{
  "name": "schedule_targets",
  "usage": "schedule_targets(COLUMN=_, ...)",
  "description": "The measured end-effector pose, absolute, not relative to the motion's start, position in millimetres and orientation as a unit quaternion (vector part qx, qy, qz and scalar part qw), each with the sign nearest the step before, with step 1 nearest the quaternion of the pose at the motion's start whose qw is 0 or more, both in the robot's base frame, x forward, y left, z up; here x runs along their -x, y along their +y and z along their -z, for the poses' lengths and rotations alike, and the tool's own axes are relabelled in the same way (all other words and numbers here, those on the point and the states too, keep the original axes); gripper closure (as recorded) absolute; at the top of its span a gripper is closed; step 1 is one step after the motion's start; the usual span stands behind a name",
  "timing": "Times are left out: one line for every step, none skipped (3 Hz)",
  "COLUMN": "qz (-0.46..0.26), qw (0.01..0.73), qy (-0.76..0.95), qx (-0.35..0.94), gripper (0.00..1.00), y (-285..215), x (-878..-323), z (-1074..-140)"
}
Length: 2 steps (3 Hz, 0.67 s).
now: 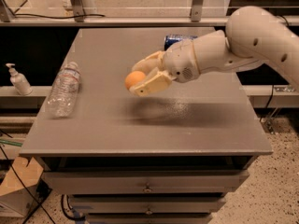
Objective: Move orange near water bottle
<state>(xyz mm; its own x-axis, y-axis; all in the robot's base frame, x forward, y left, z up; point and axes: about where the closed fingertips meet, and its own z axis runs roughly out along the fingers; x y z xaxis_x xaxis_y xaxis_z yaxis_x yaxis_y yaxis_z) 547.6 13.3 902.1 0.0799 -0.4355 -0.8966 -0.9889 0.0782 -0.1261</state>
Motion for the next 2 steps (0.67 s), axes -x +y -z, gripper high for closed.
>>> schedule_targets(qz=-0.359, qw=0.429, qy=0.578, qx=0.595, gripper=1.00, y=57, x=-554, z=-886)
schedule_targets(qz=-0.390, qw=0.421, qy=0.565, qx=0.593, gripper=0.84, y=92, x=-558, z=-874)
